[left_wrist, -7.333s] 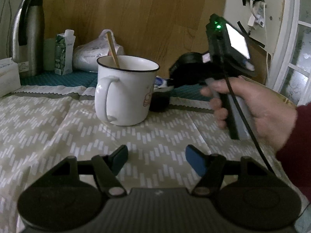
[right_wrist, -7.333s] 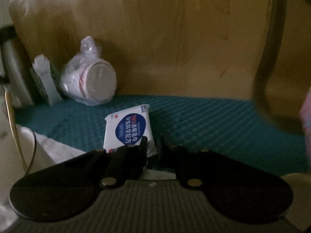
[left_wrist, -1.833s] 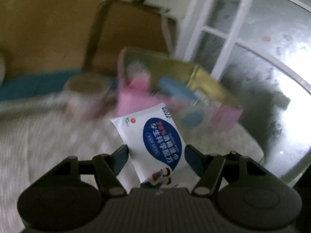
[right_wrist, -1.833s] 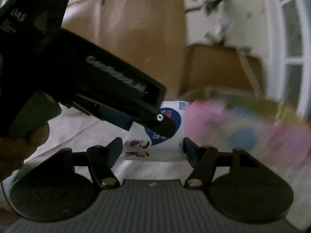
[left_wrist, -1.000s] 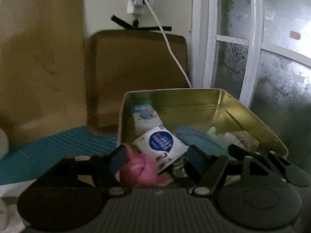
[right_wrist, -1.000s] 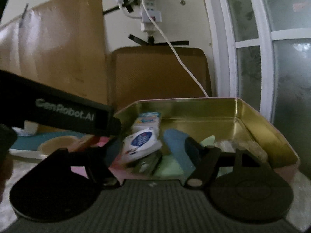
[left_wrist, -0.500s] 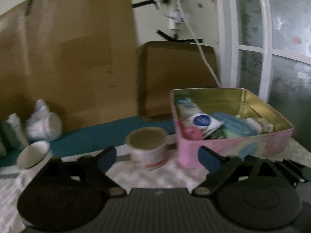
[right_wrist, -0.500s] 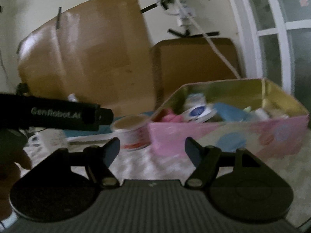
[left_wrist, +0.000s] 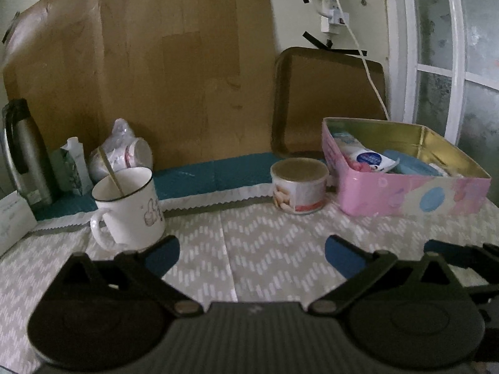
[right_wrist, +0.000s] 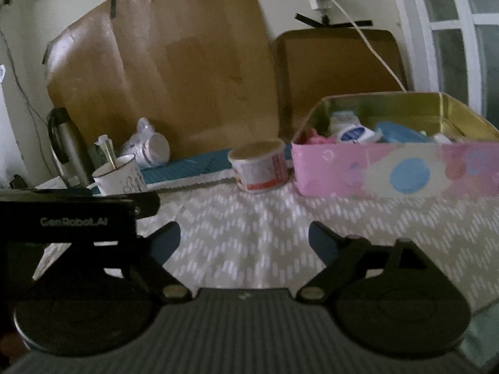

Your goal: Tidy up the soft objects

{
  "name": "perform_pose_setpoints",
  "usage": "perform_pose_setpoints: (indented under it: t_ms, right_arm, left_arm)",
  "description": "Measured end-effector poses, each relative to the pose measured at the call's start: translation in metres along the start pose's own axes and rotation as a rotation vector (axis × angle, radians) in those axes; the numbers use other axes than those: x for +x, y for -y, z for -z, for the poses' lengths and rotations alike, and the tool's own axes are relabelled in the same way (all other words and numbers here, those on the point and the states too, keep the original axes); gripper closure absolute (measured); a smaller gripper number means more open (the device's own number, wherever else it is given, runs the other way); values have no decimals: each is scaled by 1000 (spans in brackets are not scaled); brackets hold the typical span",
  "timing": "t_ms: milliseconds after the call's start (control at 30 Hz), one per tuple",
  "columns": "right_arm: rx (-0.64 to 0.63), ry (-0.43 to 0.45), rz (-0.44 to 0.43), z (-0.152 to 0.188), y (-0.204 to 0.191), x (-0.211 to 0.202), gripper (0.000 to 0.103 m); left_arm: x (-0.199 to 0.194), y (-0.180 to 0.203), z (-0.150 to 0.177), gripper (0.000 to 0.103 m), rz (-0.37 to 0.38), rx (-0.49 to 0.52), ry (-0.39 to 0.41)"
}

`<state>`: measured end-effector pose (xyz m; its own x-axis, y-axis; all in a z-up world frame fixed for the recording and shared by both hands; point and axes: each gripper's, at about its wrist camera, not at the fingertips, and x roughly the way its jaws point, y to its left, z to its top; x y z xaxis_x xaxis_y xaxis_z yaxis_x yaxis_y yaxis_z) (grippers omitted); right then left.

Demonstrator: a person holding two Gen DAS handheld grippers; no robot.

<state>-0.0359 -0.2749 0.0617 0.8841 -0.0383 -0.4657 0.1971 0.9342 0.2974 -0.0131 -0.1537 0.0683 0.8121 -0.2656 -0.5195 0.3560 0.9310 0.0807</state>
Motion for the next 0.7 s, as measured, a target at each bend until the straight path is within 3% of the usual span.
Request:
perform_pose_setpoints:
  t_ms: [267, 567, 700]
  right_arm:
    - [50, 47, 131, 3, 14, -32, 0]
    - [122, 96, 275, 9, 54, -63, 0]
    - [191, 114, 291, 6, 77, -74, 0]
  left_arm:
    - [-12, 7, 3, 0, 48, 13, 19]
    - [-26, 52, -6, 0, 146, 86, 31]
    - [-30, 67, -8, 0, 165, 93, 54]
